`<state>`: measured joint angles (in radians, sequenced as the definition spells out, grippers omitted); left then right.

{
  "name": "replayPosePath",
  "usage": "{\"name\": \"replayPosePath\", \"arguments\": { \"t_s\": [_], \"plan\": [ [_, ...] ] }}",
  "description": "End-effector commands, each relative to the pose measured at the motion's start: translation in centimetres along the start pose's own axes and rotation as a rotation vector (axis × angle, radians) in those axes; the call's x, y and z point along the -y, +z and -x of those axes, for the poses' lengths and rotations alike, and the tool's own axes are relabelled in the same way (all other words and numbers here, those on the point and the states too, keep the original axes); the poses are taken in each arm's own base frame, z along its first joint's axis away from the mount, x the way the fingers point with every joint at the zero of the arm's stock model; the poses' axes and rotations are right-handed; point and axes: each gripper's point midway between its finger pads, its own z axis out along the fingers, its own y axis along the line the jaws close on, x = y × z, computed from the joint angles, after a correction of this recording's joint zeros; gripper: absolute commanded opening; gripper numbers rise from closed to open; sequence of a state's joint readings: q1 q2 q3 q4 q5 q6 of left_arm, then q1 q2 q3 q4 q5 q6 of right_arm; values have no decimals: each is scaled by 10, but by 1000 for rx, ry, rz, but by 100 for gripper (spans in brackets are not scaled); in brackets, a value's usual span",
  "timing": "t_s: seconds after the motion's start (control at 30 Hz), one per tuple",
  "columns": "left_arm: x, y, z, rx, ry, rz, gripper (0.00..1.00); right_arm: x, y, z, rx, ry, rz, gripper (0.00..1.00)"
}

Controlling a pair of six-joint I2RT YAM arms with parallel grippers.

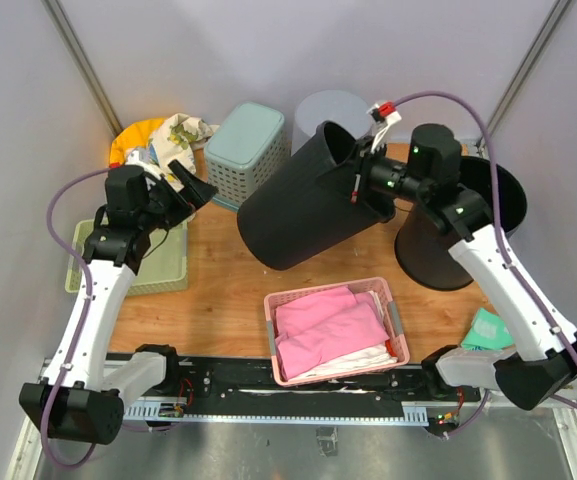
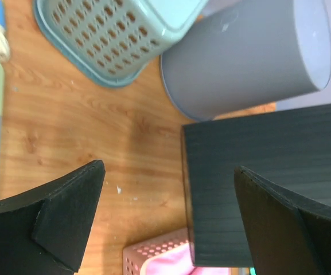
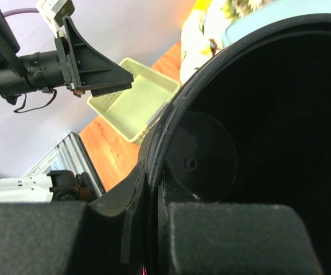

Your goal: Turn the large container upside down

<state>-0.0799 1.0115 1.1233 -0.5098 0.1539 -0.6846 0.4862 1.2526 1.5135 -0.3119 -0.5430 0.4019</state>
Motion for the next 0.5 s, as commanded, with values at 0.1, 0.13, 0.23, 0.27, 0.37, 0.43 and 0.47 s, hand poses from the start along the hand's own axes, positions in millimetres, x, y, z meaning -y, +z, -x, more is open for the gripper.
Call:
{"name": "replayPosePath", "arguments": {
  "t_s": [0.1, 0.13, 0.23, 0.27, 0.37, 0.43, 0.47],
  "plan": [
    [19, -1, -33, -112, -20, -195, 99, 8, 36, -8, 134, 132, -5, 0],
    [16, -1, -35, -109, -22, -189, 99, 15, 41, -17, 133, 176, -24, 0],
    [6, 1, -40, -106, -30, -160, 99, 34, 53, -41, 141, 278, -69, 1],
    [4, 2, -42, -109, -32, -157, 99, 38, 57, -49, 136, 295, -72, 1],
    [-2, 6, -47, -119, -41, -138, 99, 47, 67, -69, 98, 336, -79, 0],
    [-9, 9, -52, -122, -51, -124, 99, 54, 69, -81, 69, 353, -101, 2],
    [-12, 11, -54, -120, -52, -118, 99, 57, 69, -87, 50, 354, -118, 9]
  ]
}}
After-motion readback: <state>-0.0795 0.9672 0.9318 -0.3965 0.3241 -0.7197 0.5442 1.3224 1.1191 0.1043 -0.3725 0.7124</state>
